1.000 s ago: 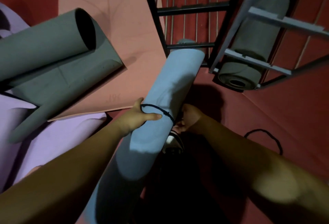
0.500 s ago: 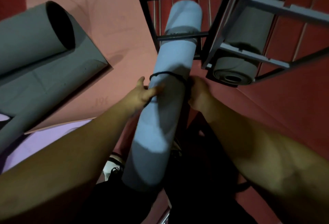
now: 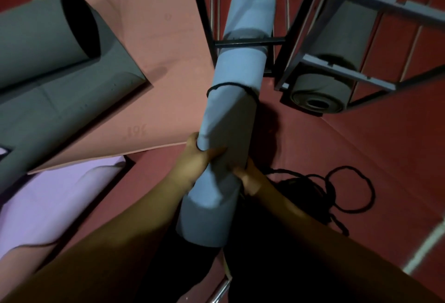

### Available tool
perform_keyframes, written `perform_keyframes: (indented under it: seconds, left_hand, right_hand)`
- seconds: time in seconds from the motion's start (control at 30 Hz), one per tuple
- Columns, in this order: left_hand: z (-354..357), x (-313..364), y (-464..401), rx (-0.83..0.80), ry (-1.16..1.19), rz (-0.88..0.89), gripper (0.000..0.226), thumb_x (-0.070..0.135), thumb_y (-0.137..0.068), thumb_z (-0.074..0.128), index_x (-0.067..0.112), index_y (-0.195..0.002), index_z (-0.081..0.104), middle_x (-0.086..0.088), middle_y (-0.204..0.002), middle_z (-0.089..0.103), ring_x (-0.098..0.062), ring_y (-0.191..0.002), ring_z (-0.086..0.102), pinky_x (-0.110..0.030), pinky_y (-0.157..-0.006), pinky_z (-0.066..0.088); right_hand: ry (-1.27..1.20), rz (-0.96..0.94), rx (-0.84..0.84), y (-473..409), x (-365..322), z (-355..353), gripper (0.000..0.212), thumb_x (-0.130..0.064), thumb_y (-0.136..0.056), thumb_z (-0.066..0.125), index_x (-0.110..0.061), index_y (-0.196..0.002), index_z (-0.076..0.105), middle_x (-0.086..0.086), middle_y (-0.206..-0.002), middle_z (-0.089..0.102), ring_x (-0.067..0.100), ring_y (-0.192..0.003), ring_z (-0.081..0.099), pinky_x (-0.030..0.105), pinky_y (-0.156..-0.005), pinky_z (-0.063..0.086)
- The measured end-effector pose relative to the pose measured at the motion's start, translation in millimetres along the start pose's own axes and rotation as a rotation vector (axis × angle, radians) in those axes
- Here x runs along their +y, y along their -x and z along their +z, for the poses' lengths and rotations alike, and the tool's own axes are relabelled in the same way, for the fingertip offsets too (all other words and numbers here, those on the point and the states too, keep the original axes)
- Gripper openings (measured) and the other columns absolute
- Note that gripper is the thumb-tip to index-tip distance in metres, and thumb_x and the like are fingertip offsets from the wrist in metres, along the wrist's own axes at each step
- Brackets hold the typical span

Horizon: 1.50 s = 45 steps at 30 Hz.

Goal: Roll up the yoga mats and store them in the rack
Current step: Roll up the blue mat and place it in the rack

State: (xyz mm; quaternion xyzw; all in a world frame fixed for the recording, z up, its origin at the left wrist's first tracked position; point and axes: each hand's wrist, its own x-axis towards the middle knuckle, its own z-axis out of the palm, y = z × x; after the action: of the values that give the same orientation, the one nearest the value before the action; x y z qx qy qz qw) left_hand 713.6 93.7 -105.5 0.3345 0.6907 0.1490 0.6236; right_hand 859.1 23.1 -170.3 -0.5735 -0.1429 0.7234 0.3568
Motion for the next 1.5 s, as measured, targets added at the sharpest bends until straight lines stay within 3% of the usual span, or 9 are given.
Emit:
perform_keyframes:
  seconds: [0.23, 0.4, 0.53, 0.63, 0.87, 1.0, 1.13, 1.3, 1.5]
  left_hand:
    - [22, 51, -29, -0.025, -0.03, 0.155, 0.048, 0.035, -0.089, 0.072, 0.024, -0.129, 0.049, -0.004, -0.122, 0.064, -0.02, -0.107, 0.064, -0.04, -0.097, 0.052]
    - [35, 48, -35, 0.031, -0.205, 0.146, 0.107, 0.074, -0.05, 0.077, 0.019, -0.135, 0.043, -0.007, -0.129, 0.058, -0.024, -0.112, 0.061, -0.045, -0.094, 0.054]
    - [45, 25, -22, -0.056, -0.158, 0.072, 0.129, 0.055, -0.029, 0.068, 0.004, -0.142, 0.033, -0.014, -0.126, 0.056, -0.025, -0.109, 0.058, -0.036, -0.086, 0.051]
    - [46, 17, -23, -0.076, -0.161, 0.068, 0.105, 0.04, -0.048, 0.076, -0.001, -0.138, 0.04, -0.017, -0.128, 0.058, -0.02, -0.104, 0.056, -0.028, -0.08, 0.049]
    - [29, 55, -51, -0.198, -0.442, -0.109, 0.039, 0.028, -0.09, 0.066, -0.005, -0.111, 0.065, -0.03, -0.097, 0.065, -0.024, -0.07, 0.058, -0.029, -0.059, 0.046]
    - [19, 126, -73, 0.074, -0.66, 0.222, 0.019, 0.026, -0.095, 0.058, 0.007, -0.091, 0.06, -0.014, -0.096, 0.067, -0.03, -0.084, 0.059, -0.032, -0.074, 0.044]
    - [26, 215, -90, 0.229, -0.306, 0.498, 0.026, 0.02, -0.085, 0.061, 0.016, -0.107, 0.048, -0.003, -0.102, 0.06, -0.023, -0.093, 0.062, -0.034, -0.078, 0.05]
    - [26, 269, -122, 0.268, -0.105, 0.505, 0.089, 0.036, -0.074, 0.071, 0.011, -0.148, 0.027, -0.01, -0.134, 0.053, -0.024, -0.11, 0.061, -0.038, -0.096, 0.053]
    - [23, 275, -150, 0.222, 0.056, 0.496, 0.079, 0.028, -0.088, 0.069, 0.016, -0.154, 0.026, -0.01, -0.143, 0.052, -0.023, -0.122, 0.057, -0.033, -0.102, 0.048]
  right_hand:
    - [-0.092, -0.077, 0.0, -23, -73, -19, 0.068, -0.038, -0.078, 0.077, -0.018, -0.138, 0.052, 0.005, -0.12, 0.07, 0.027, -0.112, 0.066, 0.047, -0.096, 0.053]
    - [0.104, -0.161, 0.133, -61, -123, -31, 0.077, -0.058, -0.064, 0.079, -0.03, -0.132, 0.057, 0.002, -0.123, 0.068, 0.025, -0.107, 0.068, 0.048, -0.092, 0.055]
    - [0.142, -0.197, 0.136, -47, -98, -46, 0.07, -0.03, -0.086, 0.073, -0.021, -0.146, 0.04, 0.0, -0.137, 0.057, 0.012, -0.113, 0.063, 0.027, -0.089, 0.054]
    - [0.162, -0.14, 0.062, -38, -61, -65, 0.059, -0.007, -0.089, 0.067, -0.019, -0.141, 0.041, 0.006, -0.14, 0.054, 0.006, -0.104, 0.063, 0.018, -0.079, 0.054]
    - [0.174, -0.017, -0.043, -44, -53, -75, 0.105, -0.041, -0.055, 0.084, -0.025, -0.147, 0.035, 0.003, -0.135, 0.06, 0.02, -0.116, 0.063, 0.037, -0.094, 0.054]
    - [0.148, -0.019, -0.045, -47, -50, -73, 0.112, -0.045, -0.053, 0.089, -0.03, -0.149, 0.033, -0.001, -0.135, 0.061, 0.017, -0.116, 0.064, 0.039, -0.093, 0.054]
    - [0.128, -0.043, -0.038, -48, -49, -68, 0.101, -0.041, -0.054, 0.087, -0.031, -0.143, 0.038, -0.003, -0.129, 0.063, 0.012, -0.11, 0.066, 0.027, -0.081, 0.056]
    - [0.128, -0.062, -0.048, -51, -53, -69, 0.083, -0.021, -0.071, 0.085, -0.027, -0.14, 0.04, -0.009, -0.122, 0.065, 0.004, -0.104, 0.067, 0.021, -0.077, 0.055]
    - [0.15, -0.123, 0.051, -59, -59, -58, 0.099, -0.03, -0.063, 0.084, -0.026, -0.148, 0.034, -0.001, -0.133, 0.061, 0.016, -0.116, 0.063, 0.033, -0.089, 0.056]
